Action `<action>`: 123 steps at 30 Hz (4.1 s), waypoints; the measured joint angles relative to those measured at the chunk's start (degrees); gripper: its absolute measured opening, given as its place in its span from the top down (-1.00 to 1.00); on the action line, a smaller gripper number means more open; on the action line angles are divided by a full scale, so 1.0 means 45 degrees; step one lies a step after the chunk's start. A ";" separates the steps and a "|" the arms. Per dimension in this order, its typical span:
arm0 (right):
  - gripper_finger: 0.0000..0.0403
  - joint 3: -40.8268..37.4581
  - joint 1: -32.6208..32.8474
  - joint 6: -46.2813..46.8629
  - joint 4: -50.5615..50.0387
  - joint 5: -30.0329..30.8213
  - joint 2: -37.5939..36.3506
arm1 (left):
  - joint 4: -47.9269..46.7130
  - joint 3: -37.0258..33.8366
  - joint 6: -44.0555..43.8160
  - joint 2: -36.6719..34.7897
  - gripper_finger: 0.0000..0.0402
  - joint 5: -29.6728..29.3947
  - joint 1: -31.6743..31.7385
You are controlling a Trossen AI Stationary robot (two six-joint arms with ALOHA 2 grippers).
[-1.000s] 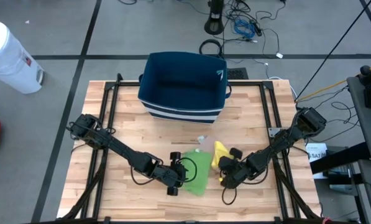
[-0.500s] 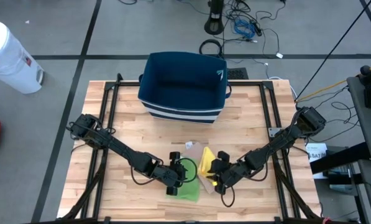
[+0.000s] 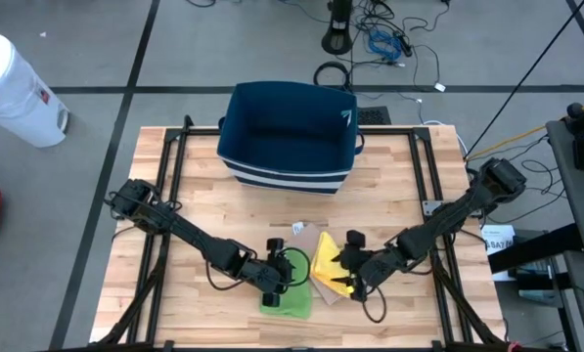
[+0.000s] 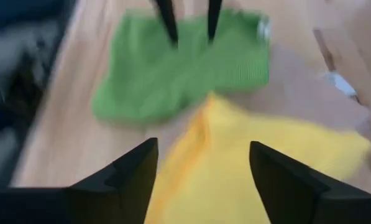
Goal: Fold towel
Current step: Adjust the stacked towels
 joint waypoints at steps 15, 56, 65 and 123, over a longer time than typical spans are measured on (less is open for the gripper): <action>0.09 -0.0025 0.0011 -0.4968 -0.1789 -0.1497 0.0528 | 0.0000 0.0000 -0.0214 0.0000 0.19 0.0005 0.0335; 0.09 -0.0044 -0.1634 -0.0642 0.2706 -0.0969 0.3377 | -0.0481 0.0000 -0.0557 0.0000 0.19 0.0000 0.0520; 0.09 0.0750 -0.1289 -0.2709 0.0444 -0.0723 0.0469 | -0.0588 0.0000 -0.0555 0.0000 0.19 0.0005 0.0529; 0.09 0.0810 -0.6763 -0.9071 0.1699 -0.7967 0.3920 | -0.0234 0.0005 -0.0502 0.0000 0.19 0.0005 0.0777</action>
